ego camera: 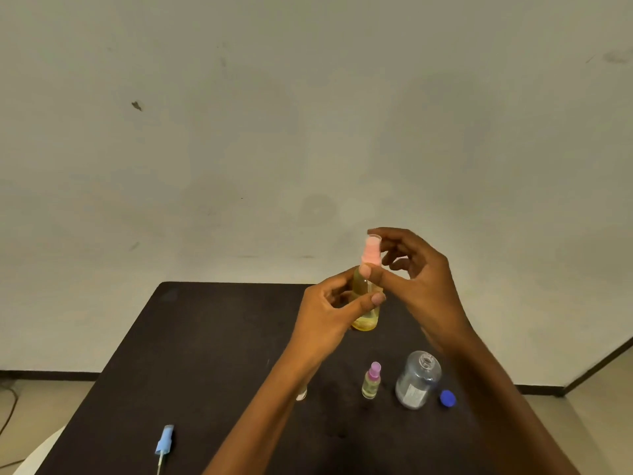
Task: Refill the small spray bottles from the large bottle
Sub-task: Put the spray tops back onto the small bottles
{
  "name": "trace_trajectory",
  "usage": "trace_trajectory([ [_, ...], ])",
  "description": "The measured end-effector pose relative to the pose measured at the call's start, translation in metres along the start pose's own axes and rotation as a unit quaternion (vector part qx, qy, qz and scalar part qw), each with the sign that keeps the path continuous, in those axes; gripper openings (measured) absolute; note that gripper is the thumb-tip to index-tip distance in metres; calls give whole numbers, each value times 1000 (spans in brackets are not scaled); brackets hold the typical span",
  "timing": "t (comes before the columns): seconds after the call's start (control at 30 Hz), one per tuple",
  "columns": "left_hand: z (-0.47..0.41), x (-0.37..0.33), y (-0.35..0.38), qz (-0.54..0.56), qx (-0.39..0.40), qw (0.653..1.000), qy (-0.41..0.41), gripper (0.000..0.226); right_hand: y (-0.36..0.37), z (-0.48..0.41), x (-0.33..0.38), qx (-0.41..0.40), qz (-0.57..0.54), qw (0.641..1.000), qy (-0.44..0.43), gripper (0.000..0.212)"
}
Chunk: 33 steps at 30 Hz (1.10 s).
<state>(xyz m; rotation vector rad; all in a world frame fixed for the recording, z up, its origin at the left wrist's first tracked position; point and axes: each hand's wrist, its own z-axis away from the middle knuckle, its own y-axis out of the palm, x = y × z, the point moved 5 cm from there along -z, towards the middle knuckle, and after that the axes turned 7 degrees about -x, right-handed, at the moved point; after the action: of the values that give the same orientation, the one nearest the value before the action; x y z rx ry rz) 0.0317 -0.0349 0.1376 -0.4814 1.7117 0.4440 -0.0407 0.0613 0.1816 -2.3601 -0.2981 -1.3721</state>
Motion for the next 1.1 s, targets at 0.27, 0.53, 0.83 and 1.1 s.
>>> trace_trajectory([
  [0.27,-1,0,-1,11,28,1000,9,24,-1,-3,0,22,19,1000,-7,18],
  [0.53,2,3,0,-20,-60,996,67,26,9,17,-2,-162,73,984,-6,16],
  [0.83,2,0,-10,-13,98,995,-11,26,7,-4,-3,98,30,995,10,34],
  [1.1,3,4,-8,-4,140,990,-26,27,5,-7,0,153,-17,988,18,39],
])
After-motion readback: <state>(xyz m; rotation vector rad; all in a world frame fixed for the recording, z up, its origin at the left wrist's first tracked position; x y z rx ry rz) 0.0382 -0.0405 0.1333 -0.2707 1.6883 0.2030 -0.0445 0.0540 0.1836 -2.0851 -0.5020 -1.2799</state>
